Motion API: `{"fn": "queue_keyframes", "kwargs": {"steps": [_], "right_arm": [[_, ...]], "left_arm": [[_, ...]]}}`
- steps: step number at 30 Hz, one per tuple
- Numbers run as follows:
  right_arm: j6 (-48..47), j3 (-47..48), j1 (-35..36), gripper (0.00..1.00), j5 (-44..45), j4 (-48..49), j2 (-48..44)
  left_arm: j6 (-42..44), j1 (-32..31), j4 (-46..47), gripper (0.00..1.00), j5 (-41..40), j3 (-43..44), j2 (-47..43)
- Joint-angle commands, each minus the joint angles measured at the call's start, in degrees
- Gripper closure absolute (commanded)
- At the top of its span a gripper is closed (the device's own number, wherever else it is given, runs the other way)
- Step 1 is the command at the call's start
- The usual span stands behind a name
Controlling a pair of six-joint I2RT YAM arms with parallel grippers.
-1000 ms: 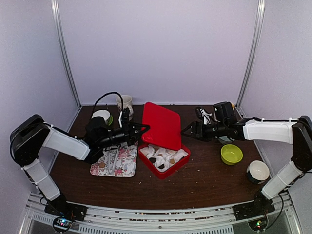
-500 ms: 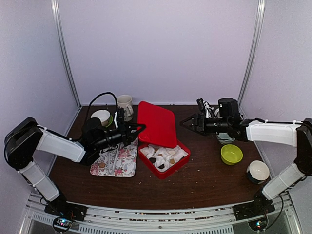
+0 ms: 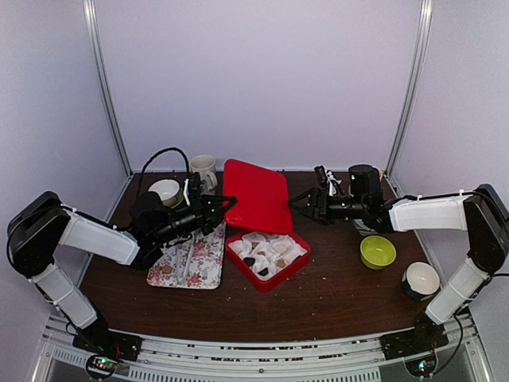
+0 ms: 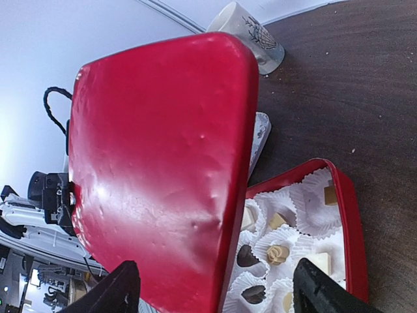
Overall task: Pack the chocolate
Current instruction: Pass from the left arm to the right
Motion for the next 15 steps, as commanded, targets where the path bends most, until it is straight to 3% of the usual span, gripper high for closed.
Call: {"fn": "queue_keyframes", "kwargs": {"steps": [1,9,15], "right_arm": [[6.0,0.0,0.0,0.2,-3.2,10.1,1.4],[20.2,-1.3,0.0,0.43,-9.9,29.1,4.4],[20.9,-0.9,-0.1,0.44,-10.4,28.9,3.8]], "left_arm": [[-1.3,-0.1,6.8,0.94,0.5,1.0,-1.3],[-1.7,-0.4,8.5,0.94,0.8,1.9,-1.3],[-0.5,-0.4,7.7,0.93,1.2,2.2,-2.6]]}}
